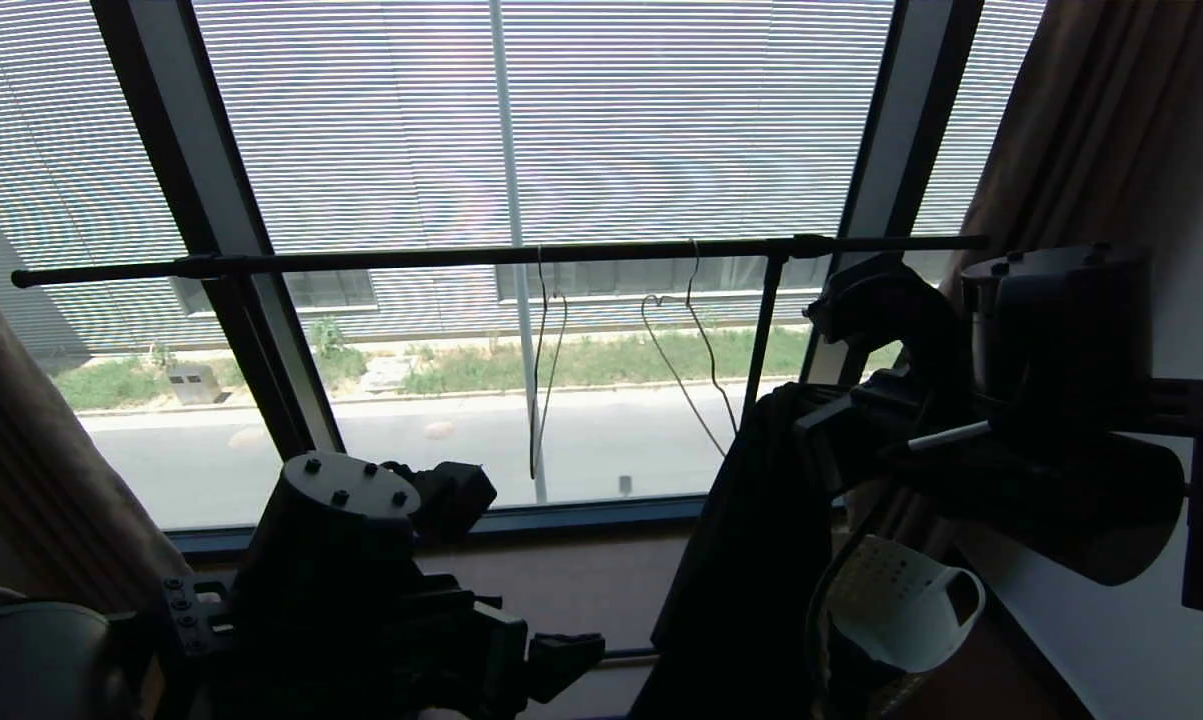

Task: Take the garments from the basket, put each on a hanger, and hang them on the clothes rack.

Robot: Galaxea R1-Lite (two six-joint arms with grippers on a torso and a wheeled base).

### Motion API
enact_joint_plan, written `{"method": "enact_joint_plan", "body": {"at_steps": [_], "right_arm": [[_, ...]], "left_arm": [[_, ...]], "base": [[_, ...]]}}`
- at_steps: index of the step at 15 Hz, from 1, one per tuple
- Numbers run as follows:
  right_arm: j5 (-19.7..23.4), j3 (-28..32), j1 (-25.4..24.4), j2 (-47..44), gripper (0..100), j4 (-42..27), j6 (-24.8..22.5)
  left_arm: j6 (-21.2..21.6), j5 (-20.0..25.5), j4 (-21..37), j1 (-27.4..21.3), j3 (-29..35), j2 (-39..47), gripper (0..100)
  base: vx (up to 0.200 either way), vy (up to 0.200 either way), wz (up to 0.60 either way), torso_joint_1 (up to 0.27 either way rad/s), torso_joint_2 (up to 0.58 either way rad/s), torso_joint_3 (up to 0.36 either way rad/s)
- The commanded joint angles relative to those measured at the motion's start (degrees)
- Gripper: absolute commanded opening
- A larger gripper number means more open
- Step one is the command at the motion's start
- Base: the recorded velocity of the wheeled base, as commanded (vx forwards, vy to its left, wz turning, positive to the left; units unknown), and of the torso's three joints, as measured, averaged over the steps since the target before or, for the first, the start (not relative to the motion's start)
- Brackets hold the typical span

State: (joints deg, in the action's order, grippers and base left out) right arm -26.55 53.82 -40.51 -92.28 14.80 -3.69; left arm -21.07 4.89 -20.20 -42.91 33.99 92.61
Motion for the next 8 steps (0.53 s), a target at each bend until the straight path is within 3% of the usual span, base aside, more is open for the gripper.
{"method": "enact_joint_plan", "body": {"at_steps": [1, 3, 8], "right_arm": [[-0.52, 1.46, -0.45, -2.02, 0, 0.23, 1.23], [-0.96, 3.66, -1.59, -3.34, 0, -0.12, 4.31], [-1.13, 5.24, -3.7, -6.24, 0, 0.23, 7.21]], "left_arm": [[-1.7, -3.66, -2.04, -2.62, 4.25, 10.22, 100], [-1.7, -6.73, -2.3, -2.79, 7.32, 13.74, 100], [-1.79, -6.82, -2.21, -3.76, 12.33, 18.04, 100]], "base": [[0.0, 0.0, 0.0, 0.0, 0.0, 0.0], [0.0, 0.0, 0.0, 0.0, 0.0, 0.0], [0.0, 0.0, 0.0, 0.0, 0.0, 0.0]]}}
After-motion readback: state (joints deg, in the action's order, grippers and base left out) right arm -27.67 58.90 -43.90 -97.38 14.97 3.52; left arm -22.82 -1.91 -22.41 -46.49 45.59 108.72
